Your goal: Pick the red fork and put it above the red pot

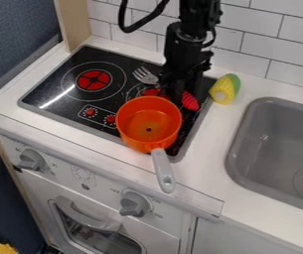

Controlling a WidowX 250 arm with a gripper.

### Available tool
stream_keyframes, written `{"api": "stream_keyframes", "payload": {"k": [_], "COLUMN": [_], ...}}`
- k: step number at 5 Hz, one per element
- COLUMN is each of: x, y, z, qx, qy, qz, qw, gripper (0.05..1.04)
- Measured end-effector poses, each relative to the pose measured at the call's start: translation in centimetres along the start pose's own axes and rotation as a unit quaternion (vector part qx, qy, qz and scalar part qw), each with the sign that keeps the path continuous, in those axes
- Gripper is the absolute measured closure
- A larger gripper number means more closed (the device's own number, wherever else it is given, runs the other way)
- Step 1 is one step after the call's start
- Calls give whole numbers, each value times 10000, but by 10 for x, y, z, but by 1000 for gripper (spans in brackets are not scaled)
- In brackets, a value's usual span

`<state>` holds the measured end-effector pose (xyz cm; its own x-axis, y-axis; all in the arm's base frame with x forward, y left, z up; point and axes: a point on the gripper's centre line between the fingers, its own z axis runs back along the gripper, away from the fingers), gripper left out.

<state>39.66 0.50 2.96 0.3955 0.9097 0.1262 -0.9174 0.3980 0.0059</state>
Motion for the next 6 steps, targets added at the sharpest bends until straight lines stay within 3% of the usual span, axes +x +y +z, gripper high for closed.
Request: {"api": "stream_keyframes", "payload": {"k": [1,2,3,4,5,6], "x": [-1,-2,-1,-3,3,7], "y": [-2,-1,-2,-5,-11,-12], "z": [-4,-4,-4,1,31,57], "qx": [26,367,321,306,4,-131], "qy": [72,70,65,153,-14,-204], "qz": [-29,-123,-211,-511,-787,-1206], "qw": [10000,9992,9992,9981,9969,9924], "gripper": [607,297,87,82,83,83]}}
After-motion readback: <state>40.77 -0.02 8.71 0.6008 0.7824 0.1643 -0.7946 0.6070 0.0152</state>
